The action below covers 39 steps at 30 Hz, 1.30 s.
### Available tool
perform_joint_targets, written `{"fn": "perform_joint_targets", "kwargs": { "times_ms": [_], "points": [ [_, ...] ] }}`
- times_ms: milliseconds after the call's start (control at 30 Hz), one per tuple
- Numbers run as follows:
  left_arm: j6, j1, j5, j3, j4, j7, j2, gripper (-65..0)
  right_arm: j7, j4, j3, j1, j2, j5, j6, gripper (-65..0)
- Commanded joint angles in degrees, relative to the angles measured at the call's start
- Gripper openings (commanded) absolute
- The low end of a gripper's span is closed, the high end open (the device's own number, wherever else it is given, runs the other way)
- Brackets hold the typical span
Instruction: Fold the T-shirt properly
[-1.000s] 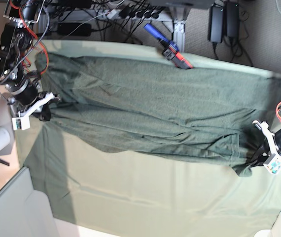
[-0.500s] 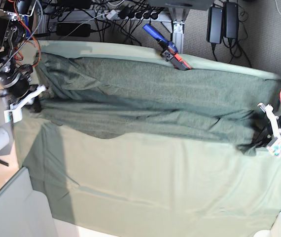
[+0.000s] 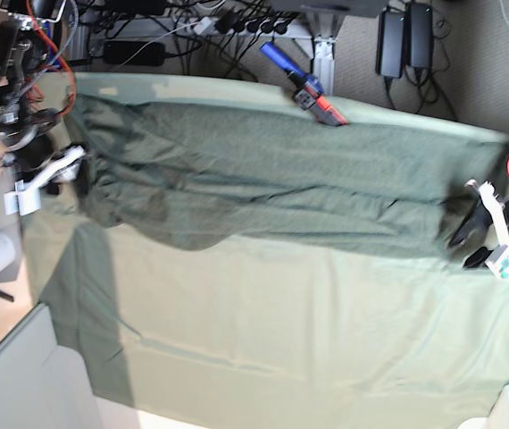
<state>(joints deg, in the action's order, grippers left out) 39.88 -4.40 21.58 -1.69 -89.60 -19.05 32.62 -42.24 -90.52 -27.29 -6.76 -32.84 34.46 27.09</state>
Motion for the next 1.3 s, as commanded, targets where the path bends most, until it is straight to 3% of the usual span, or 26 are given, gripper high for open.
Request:
{"fn": "perform_joint_targets", "kwargs": {
  "times_ms": [0,167,367,667,733,900,1267],
  "points": [
    [0.12,0.87,1.27,-1.05,-0.98,1.11,1.05,-33.4,1.55,-1.70,-1.88,1.64,-1.25,2.45,-0.26,-30.0],
    [0.12,0.90,3.96,-2.10,-0.98,0.98,1.03,-33.4,1.46,-2.14,-2.08,8.31,2.01,2.36,-0.04,-30.0],
    [0.12,1.25,6.12,-2.08,-0.98,1.03,0.55,-33.4,1.57,3.93,10.08,13.25,4.50,-4.02,-0.09,-30.0],
    [0.12,1.20,9.11,-2.08,-0.98,-0.92,0.55,-33.4,5.77,13.62,22.14,17.29,4.48,-4.94,-0.17,-30.4],
    [0.12,1.16,9.81,-2.08,-0.98,-0.92,0.52,-33.4,5.77,13.75,23.45,17.94,4.46,-5.07,-0.15,-36.6],
    [0.12,1.07,9.79,-2.08,-0.98,-0.96,-0.57,-33.4,5.86,13.79,24.15,18.71,4.44,-5.09,-0.15,-65.0],
    [0.12,1.01,9.29,-2.10,-0.98,-3.96,-0.52,-33.4,0.02,13.46,23.91,18.49,4.28,-3.98,-0.15,-65.0]
  ]
}}
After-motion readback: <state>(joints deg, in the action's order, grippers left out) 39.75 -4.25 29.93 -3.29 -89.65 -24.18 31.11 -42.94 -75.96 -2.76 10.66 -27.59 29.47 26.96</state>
